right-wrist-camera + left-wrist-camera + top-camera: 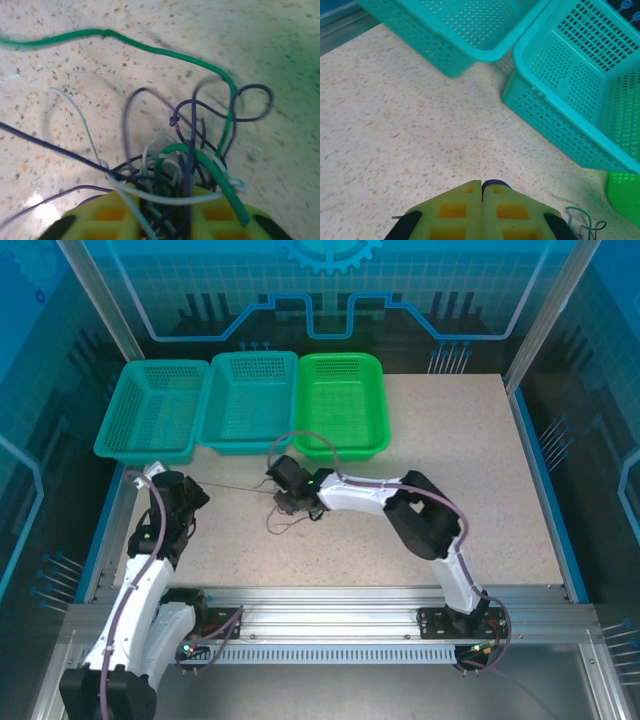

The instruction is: Untangle the cables

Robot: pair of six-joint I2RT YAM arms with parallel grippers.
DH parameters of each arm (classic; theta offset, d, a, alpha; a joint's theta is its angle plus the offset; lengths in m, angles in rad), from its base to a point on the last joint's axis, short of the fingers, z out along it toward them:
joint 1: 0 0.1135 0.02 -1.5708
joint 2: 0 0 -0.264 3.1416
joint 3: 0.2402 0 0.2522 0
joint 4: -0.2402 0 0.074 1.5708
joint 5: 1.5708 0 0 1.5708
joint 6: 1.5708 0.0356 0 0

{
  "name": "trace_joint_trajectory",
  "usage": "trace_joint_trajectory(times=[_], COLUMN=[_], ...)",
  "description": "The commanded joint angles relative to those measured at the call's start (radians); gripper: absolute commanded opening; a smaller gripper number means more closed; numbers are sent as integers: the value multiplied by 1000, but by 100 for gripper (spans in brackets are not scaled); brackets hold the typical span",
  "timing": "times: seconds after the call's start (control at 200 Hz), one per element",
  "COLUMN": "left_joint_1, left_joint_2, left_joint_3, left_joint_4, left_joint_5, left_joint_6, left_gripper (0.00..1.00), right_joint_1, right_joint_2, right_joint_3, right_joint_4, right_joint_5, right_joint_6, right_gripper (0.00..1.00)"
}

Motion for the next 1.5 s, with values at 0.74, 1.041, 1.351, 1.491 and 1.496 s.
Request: trace_joint_trajectory(times=[0.74, 1.041, 1.351, 1.491, 1.496], left_joint_1=[4, -263, -266, -265, -265], left_joint_2=[144, 257, 507, 529, 527], left_joint_3=[-134, -145, -142, -146, -145], left_joint_4=[302, 449, 764, 819, 818], left_joint_5=[385, 347, 374, 360, 358], left_joint_6=[-275, -737, -850, -829, -826], left_gripper=[52, 65, 74, 1, 0], right_joint_1=[-144, -122, -91, -86, -86], right_joint_2=[-283, -285, -299, -292, -292], right_joint_3=[-169, -157, -155, -161, -162], right_joint_4=[90, 72, 73, 57, 54], right_joint_5=[-460, -452, -483, -424, -415], right_joint_6=[-56, -63, -65, -49, -47], right_gripper=[0, 0, 0, 1, 1])
